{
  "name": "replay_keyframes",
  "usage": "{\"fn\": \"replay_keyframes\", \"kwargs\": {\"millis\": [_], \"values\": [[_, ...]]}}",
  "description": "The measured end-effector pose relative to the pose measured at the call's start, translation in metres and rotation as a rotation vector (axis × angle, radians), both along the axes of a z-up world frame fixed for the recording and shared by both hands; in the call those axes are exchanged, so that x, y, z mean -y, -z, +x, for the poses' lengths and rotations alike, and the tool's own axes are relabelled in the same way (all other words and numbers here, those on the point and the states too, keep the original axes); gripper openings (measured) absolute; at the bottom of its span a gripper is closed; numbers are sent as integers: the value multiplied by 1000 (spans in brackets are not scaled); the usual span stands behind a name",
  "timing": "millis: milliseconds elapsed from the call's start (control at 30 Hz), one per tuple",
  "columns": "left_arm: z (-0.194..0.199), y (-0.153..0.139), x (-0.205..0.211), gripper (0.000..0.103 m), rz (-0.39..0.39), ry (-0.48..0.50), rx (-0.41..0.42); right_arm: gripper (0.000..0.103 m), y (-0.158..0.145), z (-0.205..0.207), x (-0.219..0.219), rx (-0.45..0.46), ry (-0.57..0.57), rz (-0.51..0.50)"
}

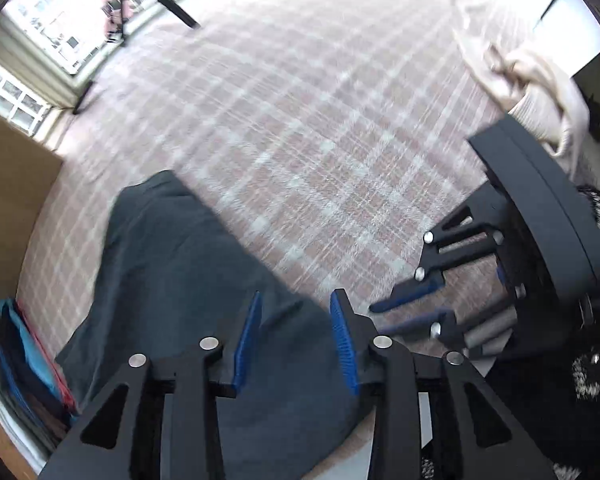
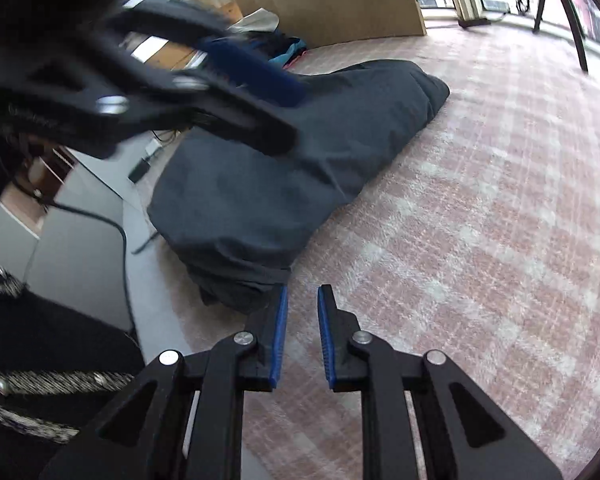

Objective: Fold clothes

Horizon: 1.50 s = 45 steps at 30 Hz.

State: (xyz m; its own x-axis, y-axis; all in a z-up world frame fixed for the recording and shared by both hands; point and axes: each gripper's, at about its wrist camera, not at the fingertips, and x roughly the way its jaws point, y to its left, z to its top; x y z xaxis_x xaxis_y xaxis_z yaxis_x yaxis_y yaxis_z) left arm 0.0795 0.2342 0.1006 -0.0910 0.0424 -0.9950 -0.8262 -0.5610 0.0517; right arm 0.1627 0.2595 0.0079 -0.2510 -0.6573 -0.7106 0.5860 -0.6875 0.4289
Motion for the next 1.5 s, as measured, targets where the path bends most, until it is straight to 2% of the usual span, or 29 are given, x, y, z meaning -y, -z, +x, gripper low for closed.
{"fn": "replay_keyframes", "kwargs": {"millis": [133, 233, 300, 467, 567, 700, 800, 933, 967, 1000, 1067, 1100, 1200, 1267, 1300, 1333, 1400, 1500], "values": [[-5, 37, -23, 36, -133, 72, 11, 18, 3, 1, 14, -44, -50, -22], [-12, 54, -19, 30, -213, 88, 6, 20, 5, -2, 15, -39, -49, -54], [-17, 55, -5, 24, -220, 67, 10, 19, 6, -4, 11, -23, -44, -89], [-22, 51, 33, 22, -199, 15, 21, 19, 3, -9, 6, -17, -42, -126], [-19, 47, 51, 22, -191, 7, 19, 19, -3, -9, 19, -51, -89, -95], [-19, 47, 69, 18, -196, -14, 24, 20, -4, -14, 26, -41, -145, -96], [-19, 45, 77, 17, -170, -31, 25, 30, 1, -17, 15, -50, -163, -65], [-25, 44, 89, 13, -148, -48, 17, 30, -1, -17, 25, -46, -180, -87], [-27, 42, 90, 13, -144, -48, 13, 27, -3, -12, 26, -42, -190, -100], [-30, 39, 90, 12, -133, -55, 9, 4, -5, -8, 26, -39, -199, -113], [-33, 28, 94, 12, -79, -73, 1, 3, -10, 3, 28, -32, -224, -128], [-33, 17, 97, 12, -34, -83, -16, 3, -12, 13, 26, -30, -256, -105], [-21, -20, 115, 14, 93, -136, -100, 3, -19, 22, 7, 20, -283, -126], [4, -35, 128, 19, 162, -141, -137, 11, -27, 11, -21, 57, -198, -215], [17, -39, 131, 19, 189, -145, -151, 35, -29, -1, -34, 74, -131, -243], [28, -40, 128, 19, 213, -151, -159, 65, -29, -15, -44, 89, -49, -255], [43, -37, 121, 20, 266, -177, -160, 67, -29, -43, -62, 111, 104, -275], [67, -16, 112, 20, 373, -227, -91, 67, -33, -85, -62, 82, 226, -271]]}}
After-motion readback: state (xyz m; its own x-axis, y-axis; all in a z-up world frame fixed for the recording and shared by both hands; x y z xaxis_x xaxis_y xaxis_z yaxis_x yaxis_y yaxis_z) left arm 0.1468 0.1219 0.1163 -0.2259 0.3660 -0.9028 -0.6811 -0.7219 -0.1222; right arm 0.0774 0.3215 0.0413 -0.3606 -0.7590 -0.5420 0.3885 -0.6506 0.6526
